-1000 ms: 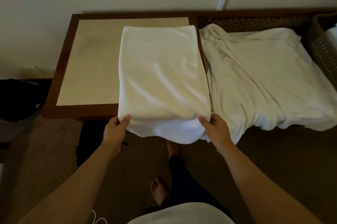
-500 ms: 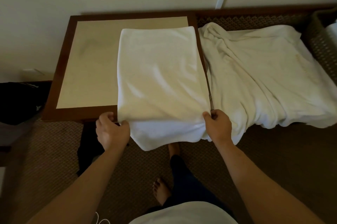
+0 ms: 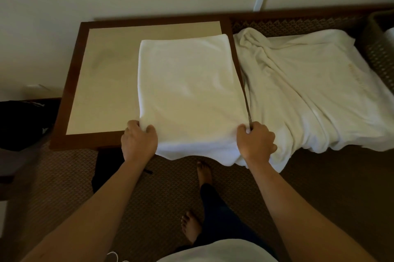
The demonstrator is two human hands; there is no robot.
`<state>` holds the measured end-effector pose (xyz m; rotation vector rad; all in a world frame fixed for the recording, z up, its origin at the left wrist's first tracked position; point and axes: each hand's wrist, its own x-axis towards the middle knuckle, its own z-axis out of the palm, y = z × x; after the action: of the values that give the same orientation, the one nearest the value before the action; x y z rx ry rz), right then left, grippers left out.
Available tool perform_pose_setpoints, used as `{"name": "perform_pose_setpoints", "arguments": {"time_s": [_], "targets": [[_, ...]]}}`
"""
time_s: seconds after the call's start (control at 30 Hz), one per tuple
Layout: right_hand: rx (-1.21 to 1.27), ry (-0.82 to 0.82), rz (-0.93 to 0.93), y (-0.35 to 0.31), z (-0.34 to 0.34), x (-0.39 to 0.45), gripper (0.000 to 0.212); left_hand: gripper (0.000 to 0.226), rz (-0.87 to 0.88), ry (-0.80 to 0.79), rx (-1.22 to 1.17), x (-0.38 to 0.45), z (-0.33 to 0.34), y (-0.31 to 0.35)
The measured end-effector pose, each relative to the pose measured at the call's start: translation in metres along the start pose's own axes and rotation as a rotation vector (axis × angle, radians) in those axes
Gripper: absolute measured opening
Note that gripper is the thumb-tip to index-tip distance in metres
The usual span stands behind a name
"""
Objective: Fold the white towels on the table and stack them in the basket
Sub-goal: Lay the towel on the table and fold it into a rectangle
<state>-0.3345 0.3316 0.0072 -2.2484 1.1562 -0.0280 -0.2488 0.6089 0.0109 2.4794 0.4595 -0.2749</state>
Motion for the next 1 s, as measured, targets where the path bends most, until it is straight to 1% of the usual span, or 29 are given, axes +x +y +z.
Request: {"name": "perform_pose_setpoints", "arguments": {"time_s": [0.07,0.1,0.2,0.27,0.37,0.43,0.53,0.6,0.67,0.73,0.83,0.93,1.0], "targets": [[-0.057,-0.003,-0.076,-0.011,-0.001,0.008,0.050,0.055,0.038,0.016,-0.079,0.001,-0.001,0.009],[-0.050,-0.023,-0.095,-0.015,-0.002,0.013,0.053,0.058,0.067,0.028,-0.086,0.004,-0.002,0.012],[0.074,-0.040,-0.092,-0.012,0.001,0.025,0.039,0.056,0.166,0.103,0.039,0.007,-0.001,0.009],[0.034,-0.014,-0.086,-0.004,0.004,0.023,0.037,0.052,0.180,0.118,0.109,0.005,0.003,0.005],[0.000,-0.017,-0.053,-0.006,0.005,0.021,0.036,0.046,0.172,0.124,0.134,0.006,0.006,0.004],[0.004,-0.023,-0.067,-0.014,0.003,0.030,0.038,0.049,0.141,0.123,0.094,0.014,0.003,0.009],[-0.021,-0.102,-0.093,-0.031,-0.002,0.049,0.048,0.053,-0.001,0.034,-0.105,0.036,-0.003,0.027],[0.064,-0.152,-0.165,-0.040,-0.004,0.056,0.040,0.055,-0.100,-0.021,-0.237,0.056,-0.011,0.039],[0.214,-0.108,-0.222,-0.043,-0.002,0.057,0.034,0.056,-0.134,-0.045,-0.284,0.069,-0.019,0.043],[0.215,-0.031,-0.177,-0.040,0.002,0.054,0.031,0.048,-0.078,-0.033,-0.183,0.073,-0.018,0.037],[0.076,-0.026,-0.090,-0.036,0.011,0.051,0.027,0.044,0.049,0.034,0.038,0.067,-0.007,0.025],[0.054,-0.017,-0.062,-0.041,0.014,0.053,0.028,0.045,0.036,0.079,0.035,0.069,-0.002,0.026],[0.051,-0.033,-0.098,-0.045,0.012,0.061,0.036,0.049,0.007,0.042,-0.006,0.081,-0.006,0.035]]}}
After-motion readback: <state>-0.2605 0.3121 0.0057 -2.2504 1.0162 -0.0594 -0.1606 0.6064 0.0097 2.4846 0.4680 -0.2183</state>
